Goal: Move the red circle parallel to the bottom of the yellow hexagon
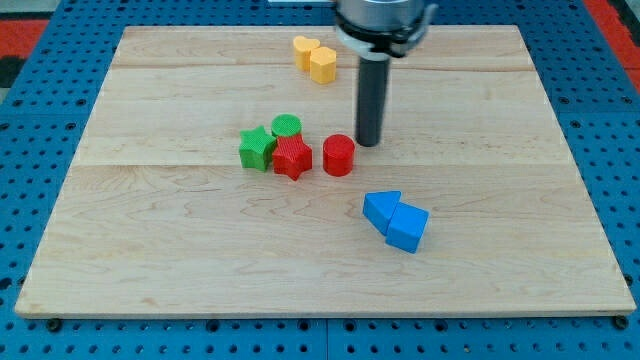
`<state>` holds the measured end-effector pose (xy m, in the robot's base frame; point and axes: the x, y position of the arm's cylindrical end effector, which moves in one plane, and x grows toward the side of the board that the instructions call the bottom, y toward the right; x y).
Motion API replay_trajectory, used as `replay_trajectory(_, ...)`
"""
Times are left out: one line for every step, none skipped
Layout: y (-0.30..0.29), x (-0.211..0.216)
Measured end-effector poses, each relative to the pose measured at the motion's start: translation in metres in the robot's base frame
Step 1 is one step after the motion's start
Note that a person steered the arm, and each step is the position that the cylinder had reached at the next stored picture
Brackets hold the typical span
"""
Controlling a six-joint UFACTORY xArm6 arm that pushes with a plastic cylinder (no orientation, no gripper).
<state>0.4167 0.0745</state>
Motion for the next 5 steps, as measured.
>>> replay_trajectory(0.020,0.063)
replay_trajectory(-0.021,0.038)
replay_trajectory(-0.038,0.016)
replay_trajectory(-0.042,0.015)
replay_trajectory(-0.042,0.013)
